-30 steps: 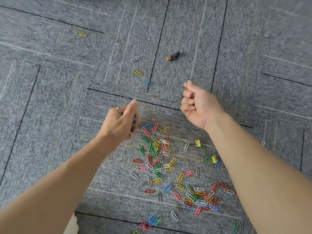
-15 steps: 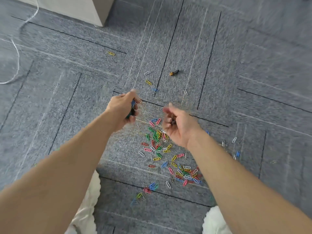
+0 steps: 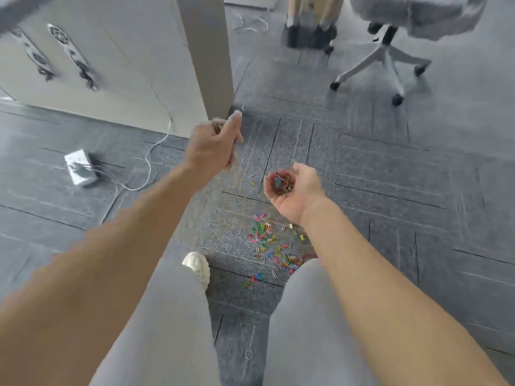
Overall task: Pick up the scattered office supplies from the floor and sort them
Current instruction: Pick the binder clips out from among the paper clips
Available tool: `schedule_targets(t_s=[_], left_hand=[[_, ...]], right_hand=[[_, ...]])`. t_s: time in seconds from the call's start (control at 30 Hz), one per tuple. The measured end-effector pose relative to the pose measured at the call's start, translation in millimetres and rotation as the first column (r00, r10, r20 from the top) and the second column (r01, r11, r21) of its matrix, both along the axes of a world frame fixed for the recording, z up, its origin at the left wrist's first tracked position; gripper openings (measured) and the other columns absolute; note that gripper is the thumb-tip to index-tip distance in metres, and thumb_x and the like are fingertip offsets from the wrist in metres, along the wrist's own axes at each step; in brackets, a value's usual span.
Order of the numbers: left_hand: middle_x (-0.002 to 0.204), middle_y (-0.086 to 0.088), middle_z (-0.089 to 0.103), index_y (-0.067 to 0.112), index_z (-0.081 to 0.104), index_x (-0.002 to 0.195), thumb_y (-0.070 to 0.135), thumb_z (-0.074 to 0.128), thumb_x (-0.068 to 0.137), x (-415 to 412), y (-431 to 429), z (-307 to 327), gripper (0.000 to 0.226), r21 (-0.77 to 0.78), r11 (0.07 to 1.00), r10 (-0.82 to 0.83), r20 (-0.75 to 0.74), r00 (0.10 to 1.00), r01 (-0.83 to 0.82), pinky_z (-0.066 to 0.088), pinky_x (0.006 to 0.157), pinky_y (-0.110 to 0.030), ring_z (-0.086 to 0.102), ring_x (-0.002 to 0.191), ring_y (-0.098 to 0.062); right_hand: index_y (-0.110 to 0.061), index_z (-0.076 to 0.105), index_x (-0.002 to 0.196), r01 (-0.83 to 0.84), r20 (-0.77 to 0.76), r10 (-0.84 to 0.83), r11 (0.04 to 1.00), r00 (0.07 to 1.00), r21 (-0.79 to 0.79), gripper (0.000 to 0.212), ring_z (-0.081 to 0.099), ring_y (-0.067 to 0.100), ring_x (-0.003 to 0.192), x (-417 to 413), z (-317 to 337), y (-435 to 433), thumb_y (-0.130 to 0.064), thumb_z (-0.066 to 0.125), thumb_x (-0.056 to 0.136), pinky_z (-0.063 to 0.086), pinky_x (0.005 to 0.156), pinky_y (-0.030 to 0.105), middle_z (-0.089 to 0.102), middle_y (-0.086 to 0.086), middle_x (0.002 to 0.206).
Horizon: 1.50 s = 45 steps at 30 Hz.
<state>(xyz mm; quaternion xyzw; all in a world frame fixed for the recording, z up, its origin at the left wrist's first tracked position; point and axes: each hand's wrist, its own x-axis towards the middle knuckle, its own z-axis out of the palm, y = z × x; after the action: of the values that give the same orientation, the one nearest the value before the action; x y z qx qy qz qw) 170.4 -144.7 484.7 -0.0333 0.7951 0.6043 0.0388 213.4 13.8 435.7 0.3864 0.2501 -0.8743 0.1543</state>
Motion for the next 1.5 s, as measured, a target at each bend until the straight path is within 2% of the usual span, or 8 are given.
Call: schedule_targets(t_s=[0.2, 0.4, 0.7, 0.9, 1.1, 1.27, 1.37, 1.5], left_hand=[[0.047, -0.004, 0.047, 0.015, 0.054, 0.063, 0.043, 0.047, 0.103, 98, -16, 78, 0.049, 0.103, 0.991, 0.108, -0.224, 0.969, -0.087, 0.038, 0.042, -0.025, 0.047, 0.039, -0.018], [0.046, 0.001, 0.049, 0.009, 0.055, 0.059, 0.042, 0.044, 0.103, 188, -51, 107, 0.056, 0.004, 0.988, 0.141, -0.399, 0.906, -0.152, 0.041, 0.052, -0.032, 0.049, 0.045, -0.018], [0.048, 0.005, 0.053, 0.018, 0.054, 0.055, 0.051, 0.045, 0.096, 239, -168, 151, 0.053, 0.009, 0.925, 0.321, -0.552, 0.770, -0.379, 0.041, 0.053, -0.030, 0.049, 0.046, -0.011], [0.054, -0.003, 0.059, 0.011, 0.056, 0.058, 0.033, 0.043, 0.105, 220, -241, 217, 0.054, -0.071, 0.840, 0.365, -0.661, 0.656, -0.538, 0.043, 0.055, -0.027, 0.054, 0.048, -0.012], [0.053, 0.000, 0.056, 0.011, 0.057, 0.064, 0.055, 0.041, 0.094, 155, -334, 260, 0.055, -0.139, 0.771, 0.425, -0.615, 0.664, -0.622, 0.055, 0.062, -0.046, 0.057, 0.051, -0.024], [0.068, -0.016, 0.065, 0.003, 0.064, 0.073, 0.044, 0.045, 0.102, 106, -404, 282, 0.054, -0.300, 0.651, 0.520, -0.494, 0.697, -0.698, 0.058, 0.068, -0.050, 0.068, 0.066, -0.035], [0.076, -0.015, 0.064, 0.002, 0.064, 0.083, 0.047, 0.043, 0.102, 85, -432, 281, 0.053, -0.291, 0.686, 0.579, -0.335, 0.743, -0.666, 0.057, 0.064, -0.041, 0.065, 0.059, -0.023], [0.090, -0.011, 0.061, 0.006, 0.062, 0.101, 0.052, 0.036, 0.103, 69, -445, 275, 0.053, -0.243, 0.779, 0.582, -0.066, 0.811, -0.578, 0.049, 0.072, -0.031, 0.058, 0.072, -0.019]], right_hand=[[-0.001, 0.054, 0.087, -0.066, -0.098, 0.063, 0.998, 0.993, -0.025, 0.044, 0.056, 0.027, 0.078, 96, 75, -34, -0.039, 0.039, 0.104, 0.053, 0.083, 0.039, 0.057, 0.016, 0.085], [0.003, 0.056, 0.103, -0.202, -0.183, 0.192, 0.979, 0.964, -0.037, 0.052, 0.057, 0.034, 0.102, 156, 122, -97, -0.048, 0.043, 0.101, 0.047, 0.102, 0.044, 0.057, 0.021, 0.107], [0.002, 0.055, 0.102, -0.339, -0.283, 0.300, 0.936, 0.911, -0.099, 0.049, 0.055, 0.034, 0.096, 173, 184, -196, -0.044, 0.037, 0.103, 0.043, 0.108, 0.043, 0.057, 0.019, 0.094], [0.003, 0.055, 0.105, -0.437, -0.360, 0.382, 0.896, 0.851, -0.082, 0.051, 0.056, 0.034, 0.101, 136, 256, -266, -0.045, 0.039, 0.102, 0.047, 0.099, 0.043, 0.056, 0.022, 0.104], [0.000, 0.051, 0.104, -0.541, -0.461, 0.468, 0.840, 0.754, -0.033, 0.045, 0.053, 0.028, 0.094, 55, 313, -348, -0.043, 0.036, 0.102, 0.046, 0.102, 0.040, 0.052, 0.019, 0.100], [-0.001, 0.052, 0.101, -0.599, -0.467, 0.582, 0.790, 0.666, 0.130, 0.045, 0.050, 0.026, 0.089, -7, 334, -429, -0.044, 0.041, 0.099, 0.046, 0.099, 0.040, 0.049, 0.013, 0.095], [-0.006, 0.054, 0.093, -0.608, -0.458, 0.662, 0.742, 0.593, 0.283, 0.042, 0.047, 0.025, 0.088, -33, 335, -466, -0.045, 0.039, 0.099, 0.046, 0.091, 0.036, 0.047, 0.009, 0.092], [-0.014, 0.053, 0.096, -0.678, -0.367, 0.837, 0.545, 0.405, 0.494, 0.045, 0.051, 0.021, 0.081, -50, 329, -504, -0.055, 0.034, 0.093, 0.041, 0.061, 0.030, 0.052, 0.008, 0.095]])
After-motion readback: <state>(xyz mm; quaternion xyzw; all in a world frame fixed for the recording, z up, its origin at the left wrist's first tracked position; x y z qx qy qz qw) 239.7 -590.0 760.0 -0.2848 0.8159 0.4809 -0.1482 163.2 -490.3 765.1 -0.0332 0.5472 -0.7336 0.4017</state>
